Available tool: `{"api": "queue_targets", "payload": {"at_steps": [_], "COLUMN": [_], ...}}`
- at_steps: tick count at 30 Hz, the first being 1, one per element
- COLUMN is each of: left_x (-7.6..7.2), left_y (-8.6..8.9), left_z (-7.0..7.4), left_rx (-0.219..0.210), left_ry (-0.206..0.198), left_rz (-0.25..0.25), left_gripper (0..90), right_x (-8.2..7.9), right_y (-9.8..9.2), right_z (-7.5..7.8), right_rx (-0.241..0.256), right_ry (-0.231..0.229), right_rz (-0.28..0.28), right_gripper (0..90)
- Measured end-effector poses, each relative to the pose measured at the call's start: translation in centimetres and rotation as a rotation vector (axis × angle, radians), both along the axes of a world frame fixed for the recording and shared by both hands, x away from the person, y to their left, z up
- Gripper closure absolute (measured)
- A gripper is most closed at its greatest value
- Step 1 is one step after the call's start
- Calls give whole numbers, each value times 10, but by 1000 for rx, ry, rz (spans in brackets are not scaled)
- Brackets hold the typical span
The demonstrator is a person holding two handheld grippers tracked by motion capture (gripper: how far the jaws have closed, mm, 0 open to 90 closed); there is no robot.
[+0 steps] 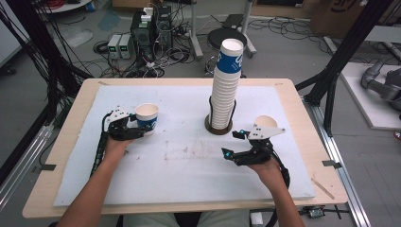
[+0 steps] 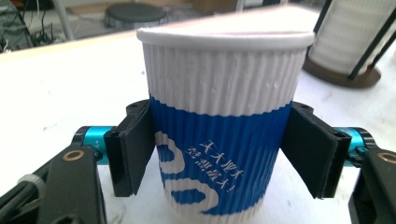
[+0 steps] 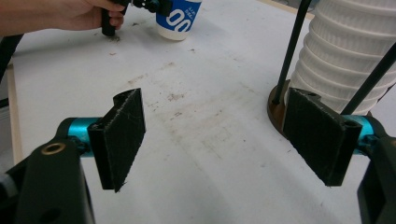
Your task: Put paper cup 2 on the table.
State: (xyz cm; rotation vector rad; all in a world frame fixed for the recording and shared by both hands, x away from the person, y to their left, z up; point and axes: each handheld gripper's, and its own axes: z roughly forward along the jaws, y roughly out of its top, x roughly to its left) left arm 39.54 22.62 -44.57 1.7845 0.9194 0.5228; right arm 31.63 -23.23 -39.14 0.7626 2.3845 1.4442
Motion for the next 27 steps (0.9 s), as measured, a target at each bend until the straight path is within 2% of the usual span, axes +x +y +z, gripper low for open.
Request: {"api": "queue_targets", "payload": {"at_steps": [4, 8, 11, 14, 16, 19, 22, 27], "left_x": [-9, -14, -16, -16, -17, -21, -24, -36], "left_y": [-2, 2, 3, 2, 2, 6, 11, 23], "left_z": [0, -4, -6, -6, -6, -6, -6, -2], "left_rx": [59, 59, 81, 89, 78, 34, -8, -32], "left_ry": [-15, -4, 2, 2, -1, -5, 10, -2], "left_rz": [-1, 3, -4, -5, -7, -2, 10, 18], "left_gripper": [275, 266, 260, 253, 246, 216, 166, 166], "right_x": [0, 0, -1, 0, 0, -1, -2, -3], "right_y": [0, -1, -1, -1, 0, -1, -3, -5], "right_z": [0, -1, -1, -2, -2, -2, -2, -2], "right_rx": [2, 3, 4, 4, 1, 2, 4, 3], "right_ry": [-2, -2, 9, 0, -2, -6, -6, -11], "right_rz": [-2, -6, -10, -10, -9, -13, -21, -26], "right_gripper": [220, 220, 220, 220, 220, 220, 220, 220]}}
